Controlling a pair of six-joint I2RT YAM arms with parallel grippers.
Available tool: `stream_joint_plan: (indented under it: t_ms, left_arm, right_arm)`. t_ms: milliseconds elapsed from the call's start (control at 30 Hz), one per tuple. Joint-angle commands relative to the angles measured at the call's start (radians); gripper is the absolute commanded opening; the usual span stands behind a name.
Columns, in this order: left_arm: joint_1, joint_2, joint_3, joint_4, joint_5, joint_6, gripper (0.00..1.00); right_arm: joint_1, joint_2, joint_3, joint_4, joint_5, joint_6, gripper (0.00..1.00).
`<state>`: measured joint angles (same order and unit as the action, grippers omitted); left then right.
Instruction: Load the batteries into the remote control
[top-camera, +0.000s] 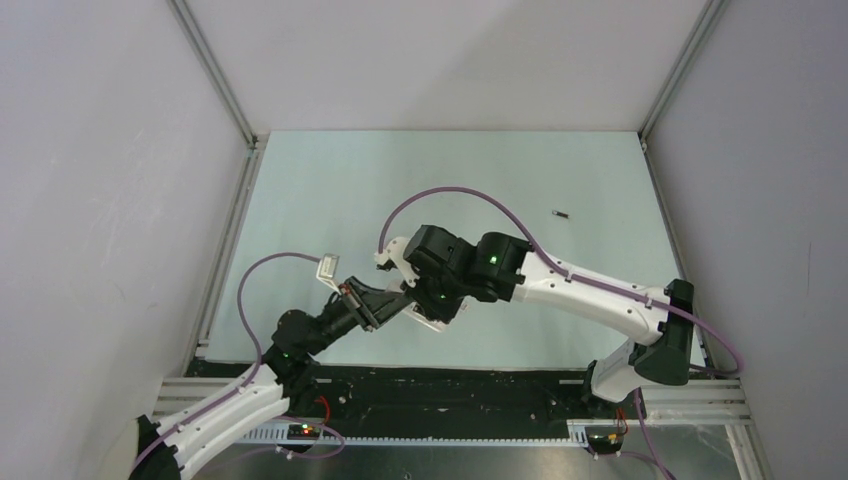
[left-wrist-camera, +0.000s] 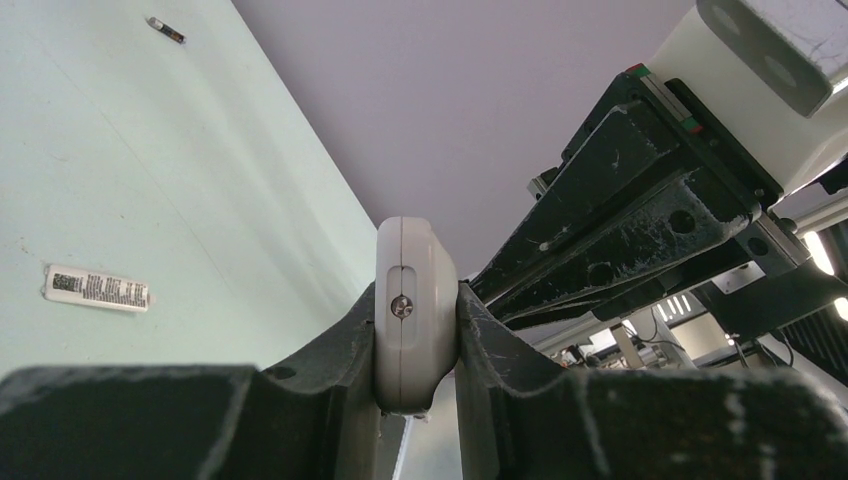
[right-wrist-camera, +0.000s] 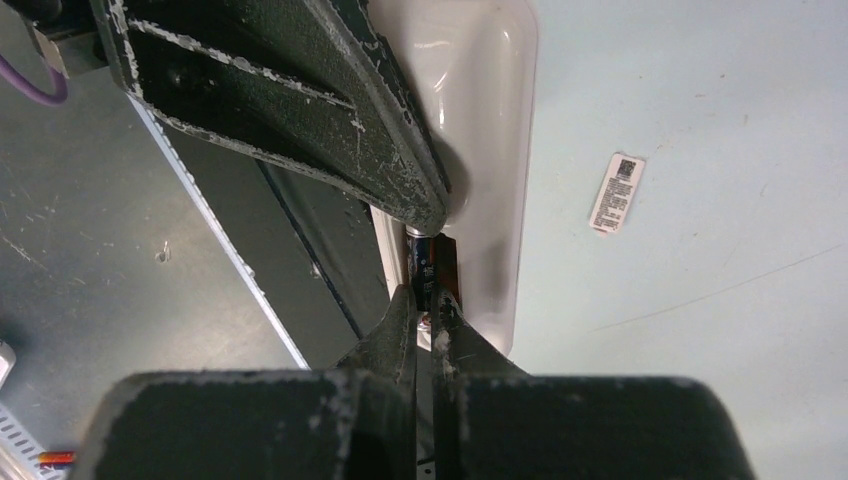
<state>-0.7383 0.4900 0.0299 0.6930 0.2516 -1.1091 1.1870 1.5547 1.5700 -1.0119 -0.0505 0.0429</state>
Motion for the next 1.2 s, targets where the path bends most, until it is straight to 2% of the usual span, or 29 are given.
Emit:
stream_joint_plan:
  t_ms: [0, 667, 1167]
  left_arm:
    - [-0.003, -0.032, 0.027, 0.115, 0.028, -0.059, 0.0]
    - [-0.004, -0.122, 0.086, 0.115, 0.035, -0.172, 0.0]
    - [-0.003, -0.138, 0.132, 0.116, 0.032, -0.206, 0.0]
  right_arm:
    - [0.005, -0.028, -0.008, 0.106, 0.043, -0.02, 0.0]
    - [0.088, -0.081, -0.061, 0.223, 0.175, -0.076, 0.0]
    - [0.114, -0.085, -0.082, 0.25, 0.091, -0.111, 0.02]
